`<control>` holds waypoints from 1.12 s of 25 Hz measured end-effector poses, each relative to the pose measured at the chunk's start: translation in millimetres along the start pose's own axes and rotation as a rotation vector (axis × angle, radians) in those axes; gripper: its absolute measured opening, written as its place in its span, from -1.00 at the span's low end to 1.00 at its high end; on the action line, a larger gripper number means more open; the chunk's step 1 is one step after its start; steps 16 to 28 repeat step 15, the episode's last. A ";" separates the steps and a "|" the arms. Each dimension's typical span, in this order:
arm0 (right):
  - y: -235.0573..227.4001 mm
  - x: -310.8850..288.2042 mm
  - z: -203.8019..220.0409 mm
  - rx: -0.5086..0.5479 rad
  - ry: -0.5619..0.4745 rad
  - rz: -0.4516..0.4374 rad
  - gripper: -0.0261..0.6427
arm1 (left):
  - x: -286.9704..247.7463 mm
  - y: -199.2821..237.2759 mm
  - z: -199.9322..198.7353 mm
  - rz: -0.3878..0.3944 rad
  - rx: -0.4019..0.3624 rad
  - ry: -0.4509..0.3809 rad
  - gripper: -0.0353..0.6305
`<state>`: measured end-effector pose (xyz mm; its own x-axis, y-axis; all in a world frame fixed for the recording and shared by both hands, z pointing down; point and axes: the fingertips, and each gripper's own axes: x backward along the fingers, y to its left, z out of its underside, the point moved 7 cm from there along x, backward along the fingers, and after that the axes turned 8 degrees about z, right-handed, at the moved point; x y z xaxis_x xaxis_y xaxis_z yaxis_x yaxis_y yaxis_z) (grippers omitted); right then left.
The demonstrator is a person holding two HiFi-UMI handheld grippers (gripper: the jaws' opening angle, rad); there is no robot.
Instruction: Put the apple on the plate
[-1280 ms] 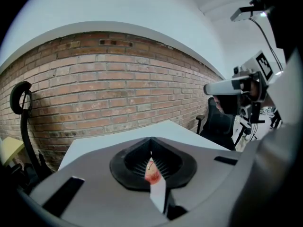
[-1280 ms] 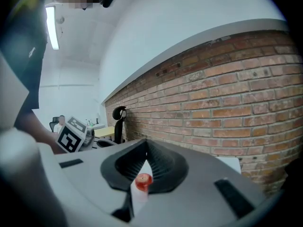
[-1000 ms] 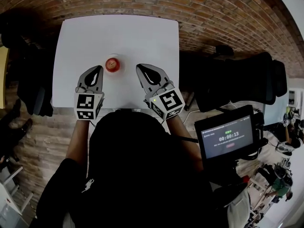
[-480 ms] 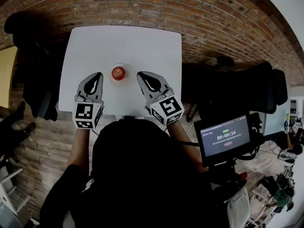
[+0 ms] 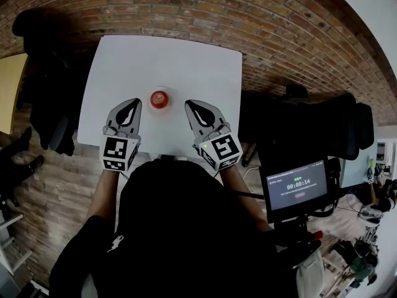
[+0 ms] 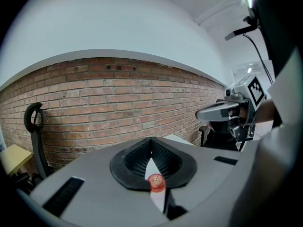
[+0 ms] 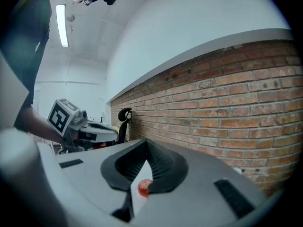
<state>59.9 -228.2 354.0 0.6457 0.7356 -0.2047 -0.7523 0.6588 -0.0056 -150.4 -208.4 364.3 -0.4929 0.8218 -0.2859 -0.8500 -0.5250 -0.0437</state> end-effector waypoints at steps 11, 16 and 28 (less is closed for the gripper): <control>-4.6 -6.1 -1.7 0.001 -0.010 0.022 -0.91 | -7.1 7.7 -0.9 0.011 0.008 -0.016 -0.87; -6.1 4.0 -3.4 0.003 -0.020 0.028 -0.91 | -5.6 -2.4 2.6 0.020 0.029 0.000 -0.87; -6.1 4.0 -3.4 0.003 -0.020 0.028 -0.91 | -5.6 -2.4 2.6 0.020 0.029 0.000 -0.87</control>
